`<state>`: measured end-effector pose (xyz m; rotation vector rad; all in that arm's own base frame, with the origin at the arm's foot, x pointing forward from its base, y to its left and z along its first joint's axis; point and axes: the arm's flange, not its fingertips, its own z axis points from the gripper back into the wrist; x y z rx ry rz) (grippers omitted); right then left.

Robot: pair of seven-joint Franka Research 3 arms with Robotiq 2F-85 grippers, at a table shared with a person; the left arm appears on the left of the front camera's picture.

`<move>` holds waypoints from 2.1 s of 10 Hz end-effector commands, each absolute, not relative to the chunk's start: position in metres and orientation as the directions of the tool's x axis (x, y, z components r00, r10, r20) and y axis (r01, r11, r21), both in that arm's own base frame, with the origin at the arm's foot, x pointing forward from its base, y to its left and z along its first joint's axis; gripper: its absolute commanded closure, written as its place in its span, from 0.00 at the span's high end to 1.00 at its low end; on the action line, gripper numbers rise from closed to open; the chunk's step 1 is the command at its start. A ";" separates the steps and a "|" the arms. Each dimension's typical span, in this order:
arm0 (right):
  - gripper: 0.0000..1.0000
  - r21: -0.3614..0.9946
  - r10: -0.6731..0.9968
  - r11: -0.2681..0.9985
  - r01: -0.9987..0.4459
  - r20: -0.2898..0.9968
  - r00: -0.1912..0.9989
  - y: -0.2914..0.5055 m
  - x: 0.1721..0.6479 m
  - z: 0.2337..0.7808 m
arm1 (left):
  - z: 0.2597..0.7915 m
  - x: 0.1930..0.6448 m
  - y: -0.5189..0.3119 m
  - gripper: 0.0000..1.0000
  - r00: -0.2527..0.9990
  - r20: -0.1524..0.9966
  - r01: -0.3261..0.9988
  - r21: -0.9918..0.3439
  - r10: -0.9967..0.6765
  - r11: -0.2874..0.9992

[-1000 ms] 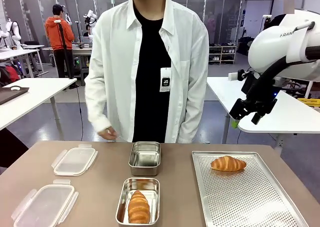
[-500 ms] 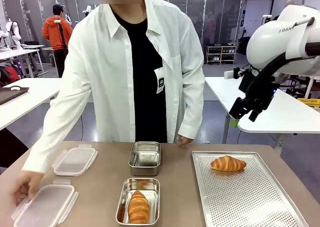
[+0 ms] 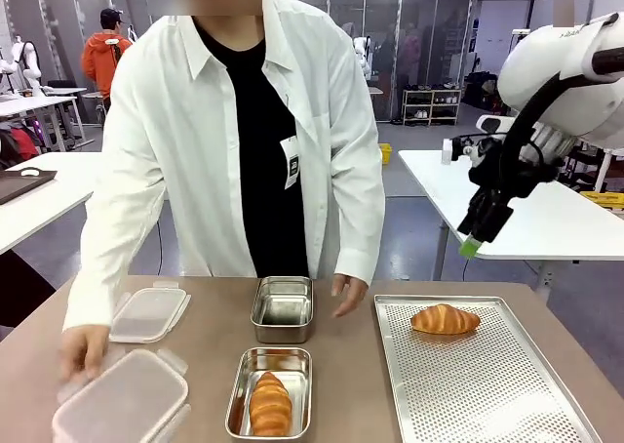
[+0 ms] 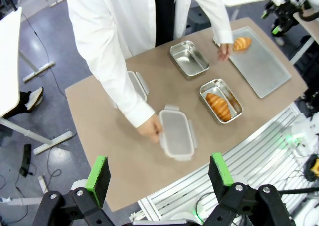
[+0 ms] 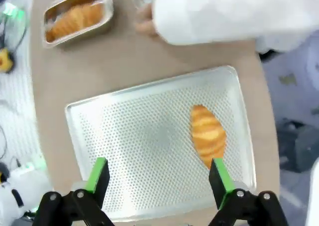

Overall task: Place the bread into the airtight container.
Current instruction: Pick up a Butter Roll and place it into an empty Airtight Container.

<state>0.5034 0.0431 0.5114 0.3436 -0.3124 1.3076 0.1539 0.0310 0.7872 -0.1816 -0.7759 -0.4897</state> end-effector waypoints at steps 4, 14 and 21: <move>1.00 -0.050 0.615 0.329 -0.943 0.769 0.174 -0.153 0.464 0.557 | 0.787 0.153 0.030 1.00 0.604 0.708 0.495 0.028 -0.367 0.868; 1.00 -0.012 0.258 0.731 -0.682 0.930 0.261 -0.342 0.307 0.534 | 0.787 0.153 0.030 1.00 0.604 0.708 0.495 0.028 -0.367 0.868; 1.00 -0.012 0.258 0.731 -0.682 0.930 0.261 -0.342 0.307 0.534 | 0.787 0.153 0.030 1.00 0.604 0.708 0.495 0.028 -0.367 0.868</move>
